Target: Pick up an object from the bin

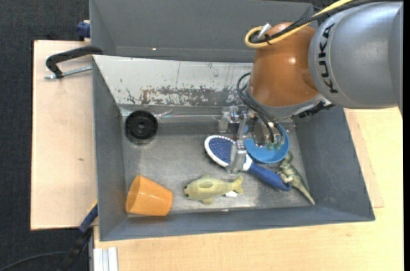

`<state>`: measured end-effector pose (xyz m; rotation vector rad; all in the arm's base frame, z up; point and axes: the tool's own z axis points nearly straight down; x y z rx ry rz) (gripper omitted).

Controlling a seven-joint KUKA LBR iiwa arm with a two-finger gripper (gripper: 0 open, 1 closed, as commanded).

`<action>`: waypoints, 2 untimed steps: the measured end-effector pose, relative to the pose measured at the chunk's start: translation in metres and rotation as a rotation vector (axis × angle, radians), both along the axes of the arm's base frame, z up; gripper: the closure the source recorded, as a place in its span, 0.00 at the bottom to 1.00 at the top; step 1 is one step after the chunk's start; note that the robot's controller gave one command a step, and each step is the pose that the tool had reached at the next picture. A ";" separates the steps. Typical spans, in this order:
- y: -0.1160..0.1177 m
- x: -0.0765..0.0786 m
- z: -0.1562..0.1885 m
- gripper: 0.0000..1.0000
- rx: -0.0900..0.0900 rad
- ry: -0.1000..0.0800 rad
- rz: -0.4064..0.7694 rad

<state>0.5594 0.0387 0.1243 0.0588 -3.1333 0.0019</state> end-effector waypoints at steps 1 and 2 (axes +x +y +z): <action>0.013 -0.008 -0.057 0.00 0.002 -0.002 0.034; 0.013 -0.006 -0.054 1.00 0.004 -0.009 0.032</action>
Offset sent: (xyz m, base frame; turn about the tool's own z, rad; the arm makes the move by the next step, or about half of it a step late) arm -0.0071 0.0116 -0.0543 -0.0335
